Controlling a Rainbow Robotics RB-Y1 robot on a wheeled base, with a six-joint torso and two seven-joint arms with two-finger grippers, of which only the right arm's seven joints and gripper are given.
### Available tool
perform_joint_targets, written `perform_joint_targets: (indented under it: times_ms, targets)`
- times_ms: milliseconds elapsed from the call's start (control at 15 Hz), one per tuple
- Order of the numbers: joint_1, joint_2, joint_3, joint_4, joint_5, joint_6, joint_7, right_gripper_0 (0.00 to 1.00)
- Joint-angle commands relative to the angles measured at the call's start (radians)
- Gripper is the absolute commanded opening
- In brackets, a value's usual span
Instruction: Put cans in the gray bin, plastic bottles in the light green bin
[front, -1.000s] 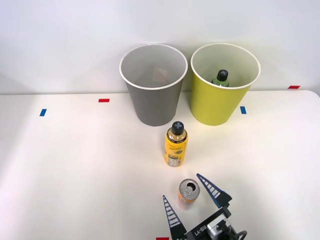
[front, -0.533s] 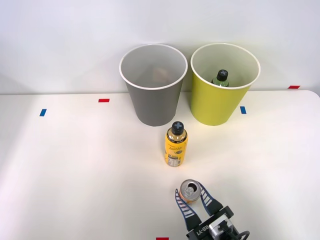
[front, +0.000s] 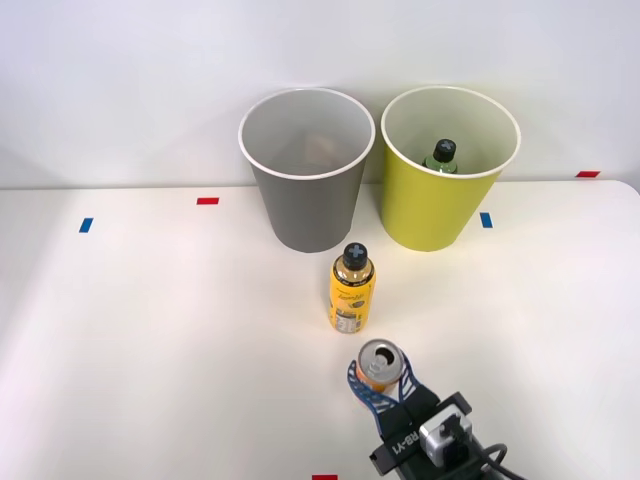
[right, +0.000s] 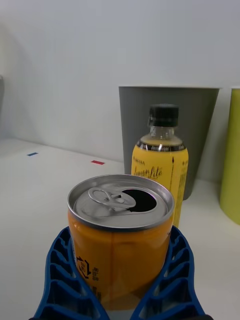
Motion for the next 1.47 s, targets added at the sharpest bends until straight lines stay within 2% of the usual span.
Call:
perform_joint_targets:
  times_ms: [67,333,600,867,1133,1267,1467]
  targets:
    - [0.058,-0.069,-0.012,-0.28,-0.028,0.249,-0.047,0.0]
    - [-0.006,-0.072,-0.012,-0.325,-0.036,0.249,-0.113,0.0]
    - [-0.113,-0.013,-0.013,-0.332,-0.053,0.28,-0.145,0.0]
    - [-0.279,0.104,-0.055,-0.354,-0.076,0.439,-0.177,0.0]
    - [-0.474,0.227,-0.133,-0.354,-0.097,0.697,-0.197,0.0]
    - [-0.554,0.267,-0.174,-0.352,-0.106,0.809,-0.207,0.0]
    - [-0.669,0.288,-0.222,-0.345,-0.122,0.924,-0.225,0.0]
